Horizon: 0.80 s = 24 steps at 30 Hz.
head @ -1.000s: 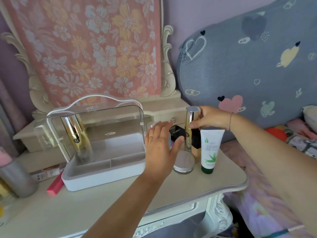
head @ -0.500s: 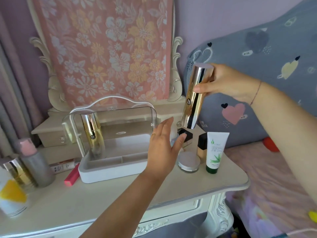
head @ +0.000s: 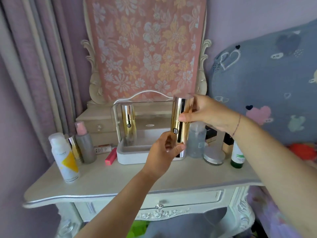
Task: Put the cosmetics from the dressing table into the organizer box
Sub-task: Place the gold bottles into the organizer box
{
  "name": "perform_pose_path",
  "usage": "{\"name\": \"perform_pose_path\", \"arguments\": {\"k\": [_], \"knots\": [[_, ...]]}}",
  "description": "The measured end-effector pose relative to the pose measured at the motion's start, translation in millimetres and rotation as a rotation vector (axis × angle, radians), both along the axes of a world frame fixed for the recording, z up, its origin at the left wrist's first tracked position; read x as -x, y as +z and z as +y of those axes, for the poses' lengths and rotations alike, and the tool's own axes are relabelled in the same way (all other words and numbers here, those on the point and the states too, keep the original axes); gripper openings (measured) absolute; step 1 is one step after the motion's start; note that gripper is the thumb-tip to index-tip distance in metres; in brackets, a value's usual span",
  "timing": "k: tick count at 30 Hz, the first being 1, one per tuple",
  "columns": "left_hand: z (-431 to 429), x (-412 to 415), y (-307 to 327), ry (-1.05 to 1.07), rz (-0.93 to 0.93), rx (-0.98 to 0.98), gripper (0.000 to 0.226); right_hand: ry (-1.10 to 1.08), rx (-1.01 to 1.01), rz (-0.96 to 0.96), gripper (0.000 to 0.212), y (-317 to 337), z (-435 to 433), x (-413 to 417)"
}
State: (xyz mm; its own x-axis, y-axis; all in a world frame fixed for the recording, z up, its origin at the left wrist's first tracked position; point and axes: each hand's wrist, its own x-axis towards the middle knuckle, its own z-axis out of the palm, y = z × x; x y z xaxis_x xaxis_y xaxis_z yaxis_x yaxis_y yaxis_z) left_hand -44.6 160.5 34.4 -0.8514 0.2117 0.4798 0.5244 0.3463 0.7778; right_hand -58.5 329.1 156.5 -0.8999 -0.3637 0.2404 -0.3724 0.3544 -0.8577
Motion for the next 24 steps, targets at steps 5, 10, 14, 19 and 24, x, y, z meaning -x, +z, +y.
{"name": "perform_pose_path", "arguments": {"k": [5, 10, 14, 19, 24], "knots": [[-28, 2, -26, 0.097, -0.043, -0.016, 0.028, -0.115, 0.092, -0.077, 0.041, -63, -39, 3], [-46, 11, -42, 0.167, -0.118, -0.079, 0.031, -0.168, 0.064, -0.044, 0.039, -94, -75, 14], [-72, 26, -38, 0.249, -0.076, -0.012, 0.03, -0.146, -0.014, 0.042, 0.035, -86, -93, 45], [-109, 44, -52, 0.467, -0.094, 0.114, 0.036, -0.141, -0.104, 0.158, 0.044, -88, -107, 87], [-116, 49, -67, 0.474, 0.057, 0.167, 0.005, -0.15, -0.092, 0.106, 0.037, -113, -118, 123]]}}
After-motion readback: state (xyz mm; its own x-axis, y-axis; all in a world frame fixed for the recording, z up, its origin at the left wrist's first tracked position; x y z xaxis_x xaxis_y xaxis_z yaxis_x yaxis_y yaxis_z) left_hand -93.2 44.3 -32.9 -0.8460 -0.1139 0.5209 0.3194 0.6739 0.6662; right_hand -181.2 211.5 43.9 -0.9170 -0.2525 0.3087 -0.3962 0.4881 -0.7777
